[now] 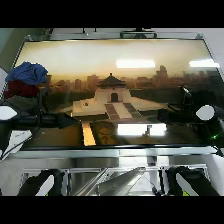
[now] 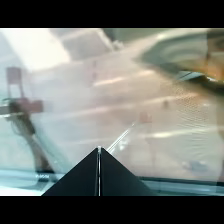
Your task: Fold the shirts.
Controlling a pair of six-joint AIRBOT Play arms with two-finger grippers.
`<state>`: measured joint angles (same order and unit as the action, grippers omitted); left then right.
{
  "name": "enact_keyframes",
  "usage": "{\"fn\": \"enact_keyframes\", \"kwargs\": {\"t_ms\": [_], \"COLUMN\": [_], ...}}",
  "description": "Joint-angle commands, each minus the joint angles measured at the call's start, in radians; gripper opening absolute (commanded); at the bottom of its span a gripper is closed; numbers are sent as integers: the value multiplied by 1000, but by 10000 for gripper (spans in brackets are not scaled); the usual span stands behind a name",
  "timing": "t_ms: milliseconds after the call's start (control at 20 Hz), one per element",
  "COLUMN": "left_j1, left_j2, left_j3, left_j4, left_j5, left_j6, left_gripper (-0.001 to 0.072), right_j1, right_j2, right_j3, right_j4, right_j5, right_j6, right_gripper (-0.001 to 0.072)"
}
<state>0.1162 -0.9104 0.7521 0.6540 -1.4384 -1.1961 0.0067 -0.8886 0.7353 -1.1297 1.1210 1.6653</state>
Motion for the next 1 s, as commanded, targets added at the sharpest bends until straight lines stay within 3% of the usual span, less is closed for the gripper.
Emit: {"fn": "enact_keyframes", "kwargs": {"t_ms": [0, 950], "left_j1": [-5, -5], "left_j2": [118, 196], "left_j3": [-101, -101], "left_j4": [0, 0], "left_j5": [24, 62], "left_j6": [-18, -39], "left_gripper": [18, 17], "right_j1": [20, 20], "right_j2": [3, 3], "right_j3": [-13, -13], "right_j4": [17, 17], "right_j5": [-5, -2], "right_j6": [-14, -9], "right_gripper": [22, 22]}}
